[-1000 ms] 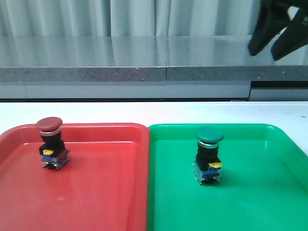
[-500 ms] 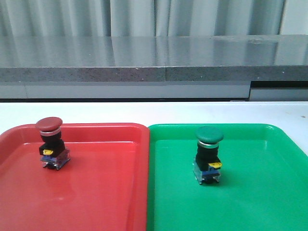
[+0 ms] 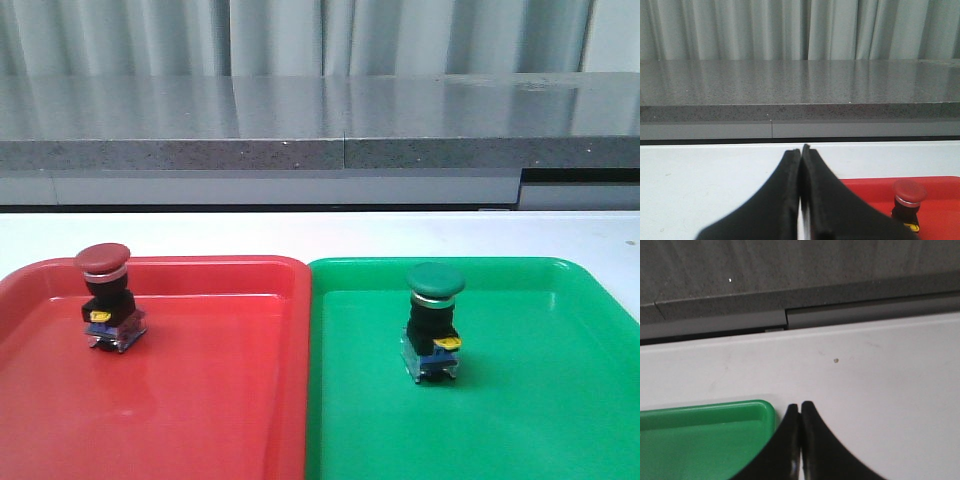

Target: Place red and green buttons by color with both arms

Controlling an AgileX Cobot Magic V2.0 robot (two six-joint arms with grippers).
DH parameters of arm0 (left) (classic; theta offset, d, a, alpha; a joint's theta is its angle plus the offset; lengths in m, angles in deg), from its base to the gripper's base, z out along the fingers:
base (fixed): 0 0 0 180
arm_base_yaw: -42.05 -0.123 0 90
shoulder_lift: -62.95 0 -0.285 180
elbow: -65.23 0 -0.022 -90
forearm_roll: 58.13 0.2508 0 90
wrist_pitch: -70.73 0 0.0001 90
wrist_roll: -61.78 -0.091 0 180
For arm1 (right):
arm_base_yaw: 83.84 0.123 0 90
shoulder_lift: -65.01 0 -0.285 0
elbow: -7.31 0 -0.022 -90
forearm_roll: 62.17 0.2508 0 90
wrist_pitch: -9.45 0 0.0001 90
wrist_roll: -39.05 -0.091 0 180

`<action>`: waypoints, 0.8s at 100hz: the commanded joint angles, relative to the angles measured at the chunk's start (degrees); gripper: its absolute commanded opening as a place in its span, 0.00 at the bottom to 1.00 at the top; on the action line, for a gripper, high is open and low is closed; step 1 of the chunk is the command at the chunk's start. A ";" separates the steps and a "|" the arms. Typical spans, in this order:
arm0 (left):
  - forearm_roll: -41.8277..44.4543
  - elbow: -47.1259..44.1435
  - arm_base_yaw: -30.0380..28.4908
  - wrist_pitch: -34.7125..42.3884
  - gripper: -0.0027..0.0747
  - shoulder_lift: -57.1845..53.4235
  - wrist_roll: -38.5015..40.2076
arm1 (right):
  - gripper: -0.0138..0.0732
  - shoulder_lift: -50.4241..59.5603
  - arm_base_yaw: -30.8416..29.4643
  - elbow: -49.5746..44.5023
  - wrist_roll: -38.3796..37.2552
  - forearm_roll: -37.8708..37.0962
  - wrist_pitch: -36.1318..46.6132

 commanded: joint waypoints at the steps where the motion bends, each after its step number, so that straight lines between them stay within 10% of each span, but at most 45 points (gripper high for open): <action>1: -0.35 -0.67 -0.15 4.88 0.01 -1.90 -0.13 | 0.08 4.09 -0.05 -0.83 -0.15 -2.03 6.90; 80: -0.35 -0.67 -0.15 4.88 0.01 -1.90 -0.13 | 0.08 37.24 1.23 -25.11 -0.15 -4.04 21.63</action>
